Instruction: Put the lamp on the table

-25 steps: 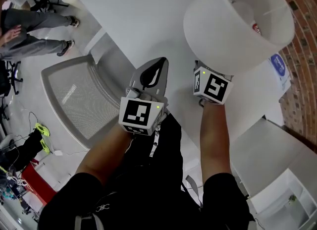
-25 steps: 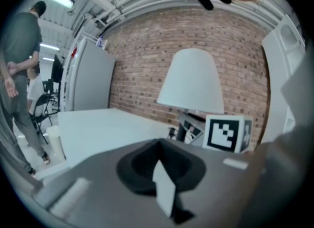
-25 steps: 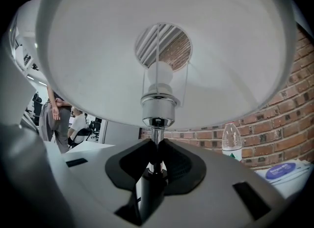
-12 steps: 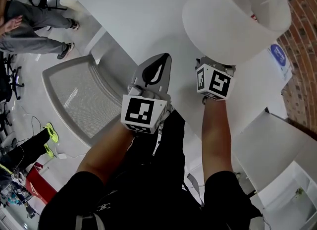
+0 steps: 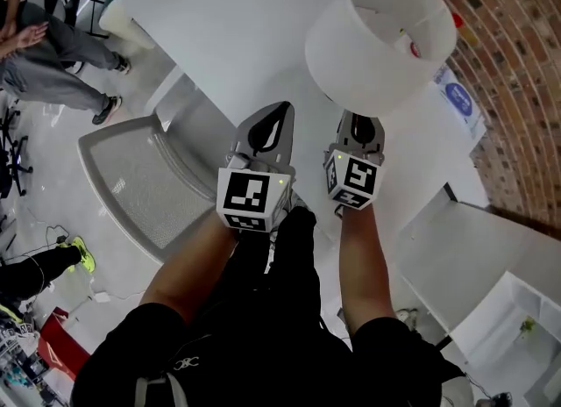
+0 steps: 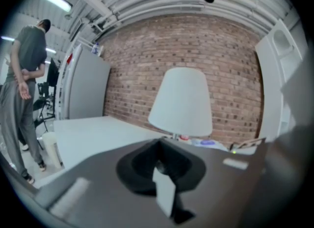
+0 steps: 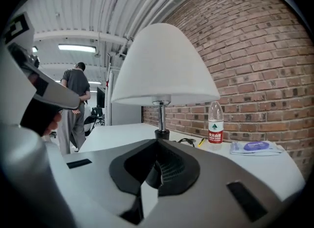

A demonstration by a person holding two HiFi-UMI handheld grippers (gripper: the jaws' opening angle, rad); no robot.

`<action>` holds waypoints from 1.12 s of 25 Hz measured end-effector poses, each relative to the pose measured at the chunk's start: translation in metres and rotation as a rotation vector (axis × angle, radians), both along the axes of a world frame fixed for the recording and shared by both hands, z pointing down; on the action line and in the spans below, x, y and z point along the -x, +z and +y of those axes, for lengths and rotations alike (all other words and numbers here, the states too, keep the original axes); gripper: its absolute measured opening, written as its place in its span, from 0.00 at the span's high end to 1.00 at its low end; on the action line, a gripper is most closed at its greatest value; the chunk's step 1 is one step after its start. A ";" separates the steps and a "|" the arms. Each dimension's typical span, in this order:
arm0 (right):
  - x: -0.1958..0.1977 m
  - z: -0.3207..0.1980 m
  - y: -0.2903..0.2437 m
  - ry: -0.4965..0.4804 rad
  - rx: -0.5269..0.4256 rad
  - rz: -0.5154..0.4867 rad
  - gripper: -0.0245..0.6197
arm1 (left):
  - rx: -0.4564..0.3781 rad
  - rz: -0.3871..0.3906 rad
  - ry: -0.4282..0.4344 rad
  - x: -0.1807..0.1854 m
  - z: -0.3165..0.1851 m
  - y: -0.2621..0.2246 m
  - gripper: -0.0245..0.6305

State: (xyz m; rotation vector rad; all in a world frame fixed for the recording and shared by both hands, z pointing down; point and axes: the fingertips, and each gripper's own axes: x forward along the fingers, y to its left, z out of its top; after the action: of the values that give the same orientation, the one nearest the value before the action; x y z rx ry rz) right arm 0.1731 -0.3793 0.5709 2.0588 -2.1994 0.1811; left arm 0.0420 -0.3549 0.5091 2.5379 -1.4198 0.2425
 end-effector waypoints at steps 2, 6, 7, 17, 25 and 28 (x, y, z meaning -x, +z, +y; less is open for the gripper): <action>0.007 0.017 -0.004 -0.008 0.035 -0.003 0.96 | -0.001 -0.006 0.000 0.002 0.002 -0.008 0.96; 0.018 0.048 -0.025 0.007 0.085 -0.050 0.96 | 0.003 -0.003 -0.001 0.011 0.012 -0.024 0.96; 0.021 0.055 -0.032 0.015 0.096 -0.066 0.96 | 0.006 0.001 0.000 0.014 0.015 -0.029 0.96; 0.050 0.079 -0.172 0.036 -0.026 -0.082 0.96 | -0.031 0.030 0.041 0.020 0.026 -0.103 0.96; 0.044 0.087 -0.255 0.080 -0.136 -0.139 0.97 | -0.144 0.062 0.073 0.020 0.027 -0.167 0.96; 0.044 0.087 -0.265 0.076 -0.151 -0.108 0.97 | -0.158 0.058 0.078 0.018 0.030 -0.178 0.96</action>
State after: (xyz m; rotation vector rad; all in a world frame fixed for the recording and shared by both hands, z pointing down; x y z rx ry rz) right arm 0.1292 -0.2926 0.3056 2.2651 -2.2618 0.1399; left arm 0.0236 -0.3253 0.3312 2.7060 -1.3701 0.0713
